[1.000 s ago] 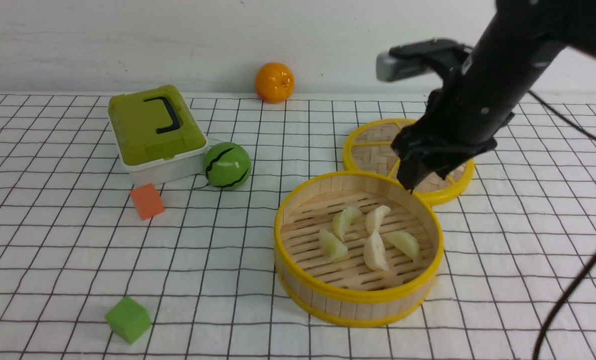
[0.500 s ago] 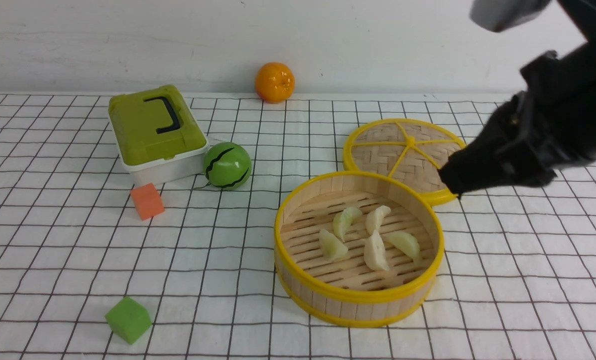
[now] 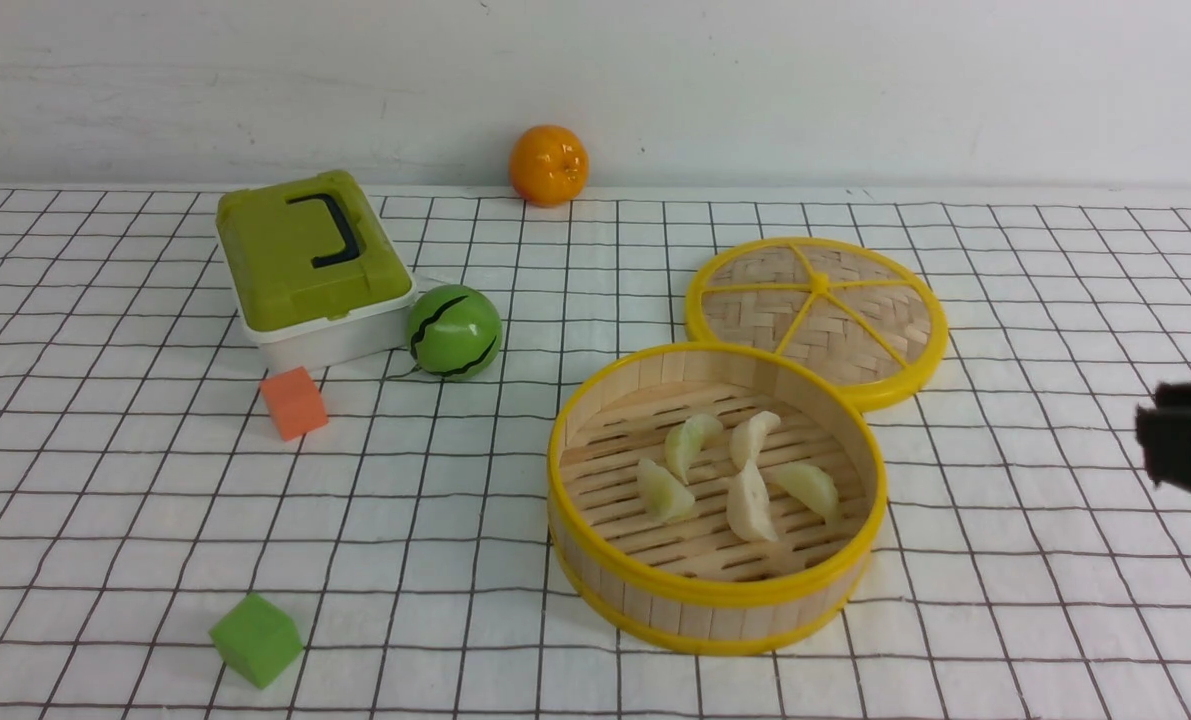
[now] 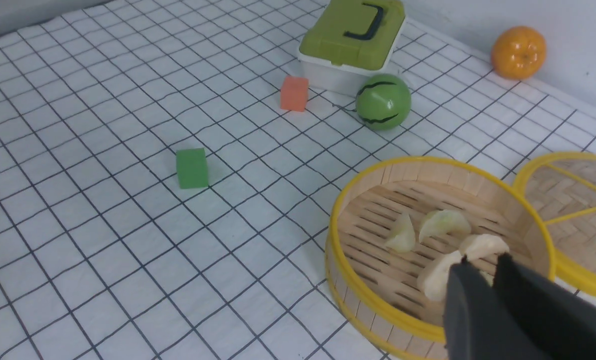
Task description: Put the dumplings into the steamer on the table with the white tablecloth.
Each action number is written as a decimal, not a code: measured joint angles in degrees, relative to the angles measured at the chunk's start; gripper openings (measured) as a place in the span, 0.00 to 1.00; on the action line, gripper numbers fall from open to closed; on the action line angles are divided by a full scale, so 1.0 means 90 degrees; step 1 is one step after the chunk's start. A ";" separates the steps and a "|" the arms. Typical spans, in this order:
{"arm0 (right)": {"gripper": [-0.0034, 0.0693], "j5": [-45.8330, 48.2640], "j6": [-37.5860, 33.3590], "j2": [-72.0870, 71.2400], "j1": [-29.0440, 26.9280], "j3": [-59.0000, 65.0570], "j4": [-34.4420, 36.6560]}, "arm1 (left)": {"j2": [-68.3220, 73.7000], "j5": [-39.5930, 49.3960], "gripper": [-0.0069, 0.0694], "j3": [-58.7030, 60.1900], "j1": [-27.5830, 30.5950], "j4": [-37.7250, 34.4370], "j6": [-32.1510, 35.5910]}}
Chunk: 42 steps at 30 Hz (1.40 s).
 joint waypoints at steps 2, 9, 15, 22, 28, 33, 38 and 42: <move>0.15 0.0025 0.0000 -0.0222 0.0000 0.0131 0.0000 | 0.0000 0.0000 0.36 0.0000 0.0000 0.0000 0.0000; 0.16 0.0612 -0.0005 -0.0689 0.0000 0.0319 0.0000 | 0.0000 0.0000 0.37 0.0004 0.0000 0.0000 0.0000; 0.17 0.1123 -0.0005 -0.0697 0.0000 0.0319 0.0000 | 0.0000 0.0000 0.38 0.0004 0.0000 0.0000 0.0000; 0.05 0.0630 0.0044 -0.0834 0.0000 0.0615 -0.0164 | 0.0000 0.0000 0.39 0.0004 0.0000 0.0000 0.0000; 0.02 -0.1620 0.0949 -0.1908 -0.0357 0.2199 -0.0727 | 0.0000 0.0000 0.40 0.0004 0.0000 0.0002 0.0000; 0.02 -0.2939 0.2600 -0.3041 -0.1215 0.3757 -0.1993 | 0.0000 0.0000 0.40 0.0004 0.0000 0.0002 0.0000; 0.02 -0.3232 0.4176 -0.3879 -0.1965 0.4806 -0.3438 | 0.0000 0.0000 0.40 0.0004 0.0000 0.0002 0.0000; 0.02 -0.3284 0.4855 -0.4191 -0.2284 0.5389 -0.3955 | 0.0000 0.0000 0.40 0.0004 0.0000 0.0002 -0.0006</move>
